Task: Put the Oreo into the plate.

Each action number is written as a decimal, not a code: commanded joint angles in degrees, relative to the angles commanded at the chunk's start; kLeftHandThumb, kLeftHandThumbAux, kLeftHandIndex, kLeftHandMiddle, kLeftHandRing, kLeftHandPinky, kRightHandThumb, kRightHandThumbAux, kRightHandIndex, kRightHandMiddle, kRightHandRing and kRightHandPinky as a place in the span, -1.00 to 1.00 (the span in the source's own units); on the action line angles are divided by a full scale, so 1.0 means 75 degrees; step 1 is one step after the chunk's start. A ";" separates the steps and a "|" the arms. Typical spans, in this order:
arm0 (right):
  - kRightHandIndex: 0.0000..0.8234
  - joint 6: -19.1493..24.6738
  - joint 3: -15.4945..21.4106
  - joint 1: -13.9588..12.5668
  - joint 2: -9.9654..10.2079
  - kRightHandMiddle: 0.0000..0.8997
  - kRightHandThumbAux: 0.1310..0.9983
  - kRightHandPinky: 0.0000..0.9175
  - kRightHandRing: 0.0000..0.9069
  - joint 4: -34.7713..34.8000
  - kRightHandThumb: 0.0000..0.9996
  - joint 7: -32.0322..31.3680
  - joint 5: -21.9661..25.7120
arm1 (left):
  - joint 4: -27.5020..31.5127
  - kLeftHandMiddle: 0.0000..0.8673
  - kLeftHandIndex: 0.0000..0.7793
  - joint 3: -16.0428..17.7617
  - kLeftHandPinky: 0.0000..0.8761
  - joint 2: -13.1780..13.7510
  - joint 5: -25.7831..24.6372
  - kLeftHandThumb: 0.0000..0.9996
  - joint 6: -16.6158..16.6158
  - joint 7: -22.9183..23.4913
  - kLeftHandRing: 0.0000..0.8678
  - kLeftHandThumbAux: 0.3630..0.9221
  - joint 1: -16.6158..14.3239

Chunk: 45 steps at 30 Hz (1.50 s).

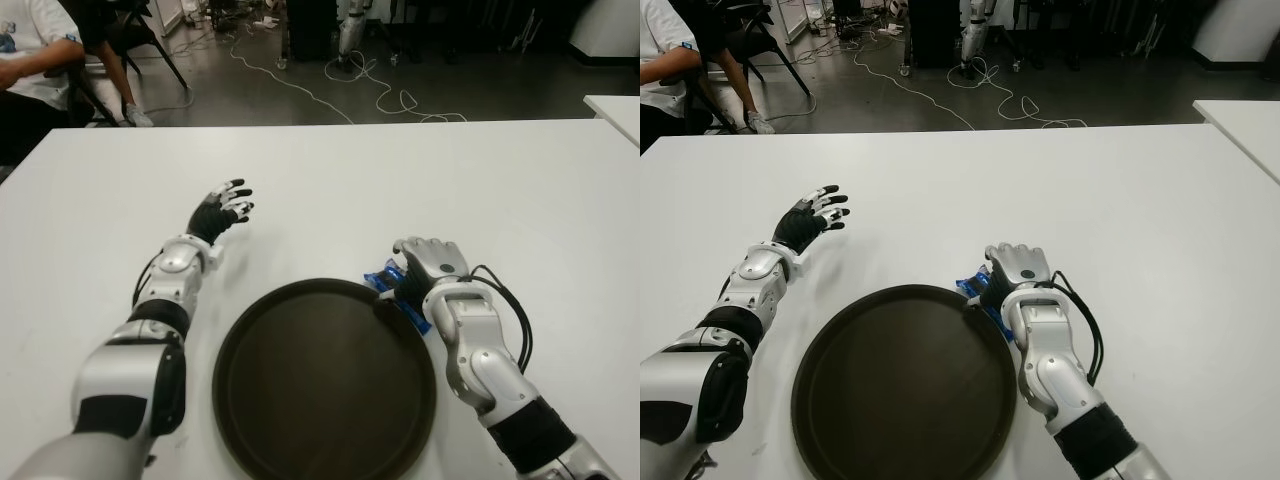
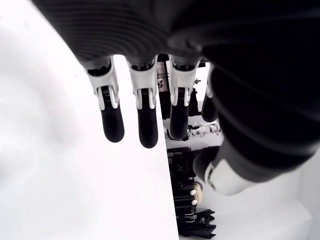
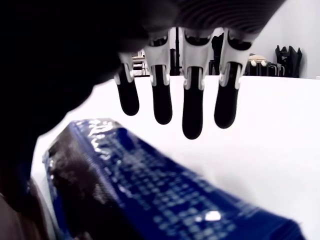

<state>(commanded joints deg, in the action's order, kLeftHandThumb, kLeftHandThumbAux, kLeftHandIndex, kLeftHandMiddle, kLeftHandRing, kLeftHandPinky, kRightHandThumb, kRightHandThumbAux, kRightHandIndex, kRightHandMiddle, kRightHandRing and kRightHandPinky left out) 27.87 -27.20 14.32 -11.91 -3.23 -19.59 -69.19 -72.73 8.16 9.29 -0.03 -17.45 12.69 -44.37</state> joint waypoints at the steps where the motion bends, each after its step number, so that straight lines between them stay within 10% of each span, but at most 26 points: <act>1: -0.39 0.0004 -0.0019 0.0009 0.0002 -0.38 0.01 -0.18 -0.27 -0.0033 -1.00 0.0020 -0.0001 | 0.0008 -0.56 -0.66 -0.0011 -0.50 0.0000 0.0011 -0.90 0.0000 -0.0011 -0.54 0.34 0.0001; 45: -0.34 -0.0020 -0.0297 0.0175 0.0003 -0.35 0.03 -0.21 -0.26 -0.0731 -1.00 0.0741 0.0509 | 0.0014 -0.56 -0.68 0.0044 -0.49 -0.0023 -0.0091 -0.92 0.0022 0.0027 -0.54 0.38 -0.0008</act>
<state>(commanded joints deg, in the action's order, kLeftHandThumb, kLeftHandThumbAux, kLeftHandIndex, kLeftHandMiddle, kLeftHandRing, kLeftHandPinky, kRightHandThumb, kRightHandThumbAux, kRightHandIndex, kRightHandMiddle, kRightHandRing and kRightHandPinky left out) 27.73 -29.42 15.63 -11.89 -8.71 -14.03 -65.37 -72.63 8.49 9.12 -0.71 -17.29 12.89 -44.42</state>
